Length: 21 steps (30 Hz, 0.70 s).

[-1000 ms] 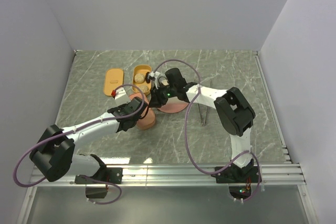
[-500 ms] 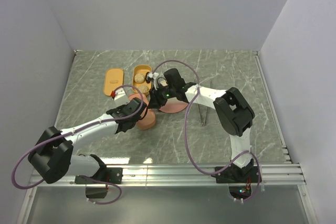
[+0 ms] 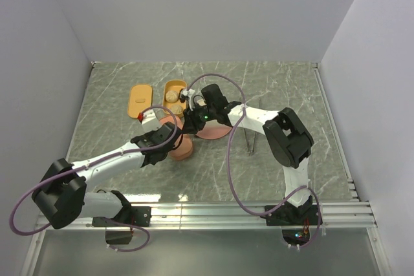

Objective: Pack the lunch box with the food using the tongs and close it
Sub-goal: Put the lid back on the lunch box

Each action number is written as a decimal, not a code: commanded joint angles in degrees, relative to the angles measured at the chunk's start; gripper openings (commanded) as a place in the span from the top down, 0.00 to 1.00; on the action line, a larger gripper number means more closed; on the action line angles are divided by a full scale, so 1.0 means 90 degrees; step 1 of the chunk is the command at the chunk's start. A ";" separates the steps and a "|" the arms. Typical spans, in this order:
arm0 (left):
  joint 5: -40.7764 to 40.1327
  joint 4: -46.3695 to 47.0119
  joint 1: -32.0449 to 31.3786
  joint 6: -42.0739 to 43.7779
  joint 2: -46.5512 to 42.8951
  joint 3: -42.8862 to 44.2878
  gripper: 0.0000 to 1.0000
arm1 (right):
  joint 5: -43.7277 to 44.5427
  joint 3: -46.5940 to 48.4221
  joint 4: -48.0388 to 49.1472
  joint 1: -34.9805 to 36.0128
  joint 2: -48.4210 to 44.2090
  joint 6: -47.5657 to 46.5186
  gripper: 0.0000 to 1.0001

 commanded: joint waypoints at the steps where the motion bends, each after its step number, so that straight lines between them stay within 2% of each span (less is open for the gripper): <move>1: -0.0186 -0.0082 -0.0065 -0.0046 -0.0081 0.0161 0.81 | -0.0069 0.0261 0.0055 0.0046 0.0073 -0.0096 0.59; 13: -0.0938 -0.0404 -0.0251 -0.0222 -0.0744 0.0103 0.63 | -0.0030 0.0154 0.0269 0.0046 -0.0014 0.0021 0.58; 15: -0.1104 -0.0414 -0.0280 -0.0231 -0.0959 0.0064 0.57 | -0.0020 0.0047 0.0415 0.0046 -0.0063 0.0118 0.58; 18: -0.1329 -0.0112 -0.0280 -0.0047 -0.1281 -0.0112 0.55 | 0.0087 -0.0157 0.0825 0.0027 -0.0229 0.0362 0.58; 21: -0.1602 0.0522 -0.0270 0.0343 -0.1525 -0.0404 0.57 | 0.0253 -0.0421 0.1342 -0.0070 -0.0414 0.0888 0.58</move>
